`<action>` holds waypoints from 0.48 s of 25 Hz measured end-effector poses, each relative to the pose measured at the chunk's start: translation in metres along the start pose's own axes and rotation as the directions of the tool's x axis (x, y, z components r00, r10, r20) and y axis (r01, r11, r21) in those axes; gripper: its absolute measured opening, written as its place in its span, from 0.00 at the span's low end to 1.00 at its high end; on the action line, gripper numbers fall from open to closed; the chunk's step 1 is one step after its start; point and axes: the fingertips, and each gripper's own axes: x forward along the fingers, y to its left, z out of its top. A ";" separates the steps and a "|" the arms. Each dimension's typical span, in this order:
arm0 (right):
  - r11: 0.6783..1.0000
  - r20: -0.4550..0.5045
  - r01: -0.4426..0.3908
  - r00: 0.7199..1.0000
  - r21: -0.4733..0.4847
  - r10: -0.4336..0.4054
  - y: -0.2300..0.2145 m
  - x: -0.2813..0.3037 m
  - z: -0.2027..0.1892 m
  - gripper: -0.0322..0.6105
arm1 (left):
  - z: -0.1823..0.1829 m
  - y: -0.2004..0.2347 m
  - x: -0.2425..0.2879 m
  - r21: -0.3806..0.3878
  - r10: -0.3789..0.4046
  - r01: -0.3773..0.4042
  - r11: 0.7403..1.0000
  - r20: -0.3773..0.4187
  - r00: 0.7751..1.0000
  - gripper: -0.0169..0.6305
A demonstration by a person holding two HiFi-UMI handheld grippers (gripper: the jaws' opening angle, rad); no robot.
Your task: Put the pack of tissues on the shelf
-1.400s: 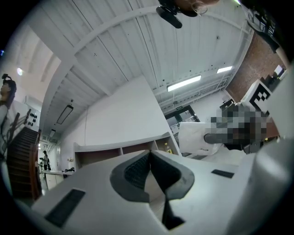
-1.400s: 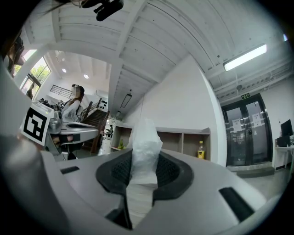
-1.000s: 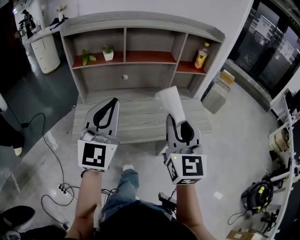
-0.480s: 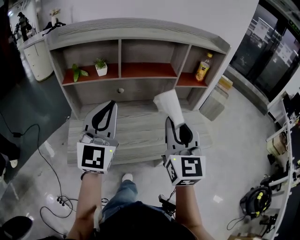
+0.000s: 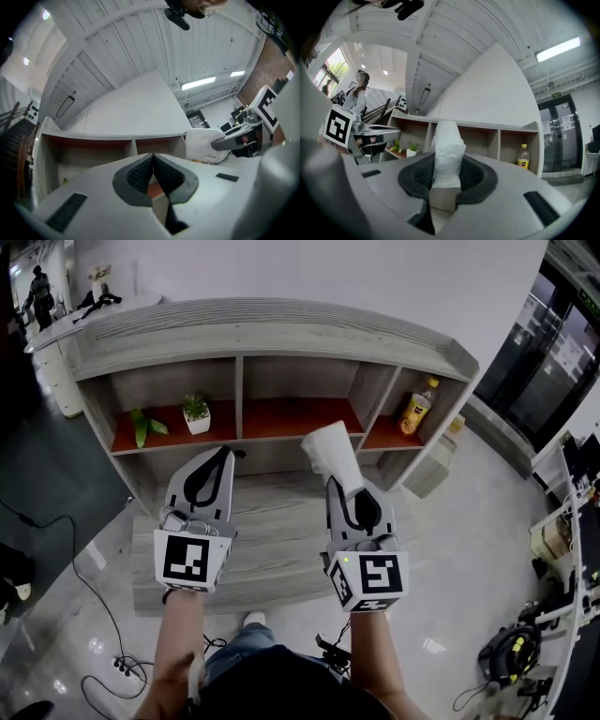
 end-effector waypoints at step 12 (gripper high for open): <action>1.000 -0.020 -0.002 1.000 0.013 0.002 -0.010 0.093 -0.013 0.22 | -0.039 0.037 0.058 0.001 -0.049 0.049 0.999 -0.015 0.999 0.05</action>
